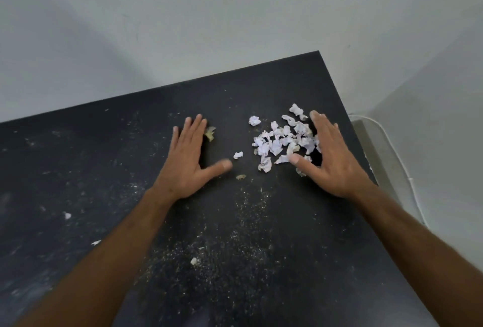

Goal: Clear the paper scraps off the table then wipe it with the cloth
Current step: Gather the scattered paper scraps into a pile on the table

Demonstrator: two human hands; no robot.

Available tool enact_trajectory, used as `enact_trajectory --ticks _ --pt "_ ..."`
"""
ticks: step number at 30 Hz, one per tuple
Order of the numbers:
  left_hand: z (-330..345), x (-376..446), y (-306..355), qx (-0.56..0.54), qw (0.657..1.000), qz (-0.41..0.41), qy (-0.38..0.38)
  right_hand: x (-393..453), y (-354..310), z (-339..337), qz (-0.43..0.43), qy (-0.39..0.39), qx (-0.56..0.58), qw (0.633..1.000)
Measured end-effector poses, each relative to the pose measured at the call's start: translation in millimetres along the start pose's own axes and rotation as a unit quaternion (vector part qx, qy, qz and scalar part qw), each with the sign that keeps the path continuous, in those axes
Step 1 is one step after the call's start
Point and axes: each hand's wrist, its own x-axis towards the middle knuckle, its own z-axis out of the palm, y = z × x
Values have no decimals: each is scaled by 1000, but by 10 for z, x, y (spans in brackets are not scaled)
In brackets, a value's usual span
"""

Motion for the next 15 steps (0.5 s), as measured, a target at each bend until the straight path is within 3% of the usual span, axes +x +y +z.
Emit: enact_trajectory --ticks 3,6,11,15 --pt "-4 110 80 -46 997 43 47 12 6 34 -8 18 5 1000" --pt "28 188 119 -6 994 75 81 10 -2 51 -7 37 20 999" --pt "-35 236 117 13 991 90 95 2 -7 71 -21 67 9 997" --pt "-67 246 234 -55 990 54 117 27 36 106 -20 72 -16 997"
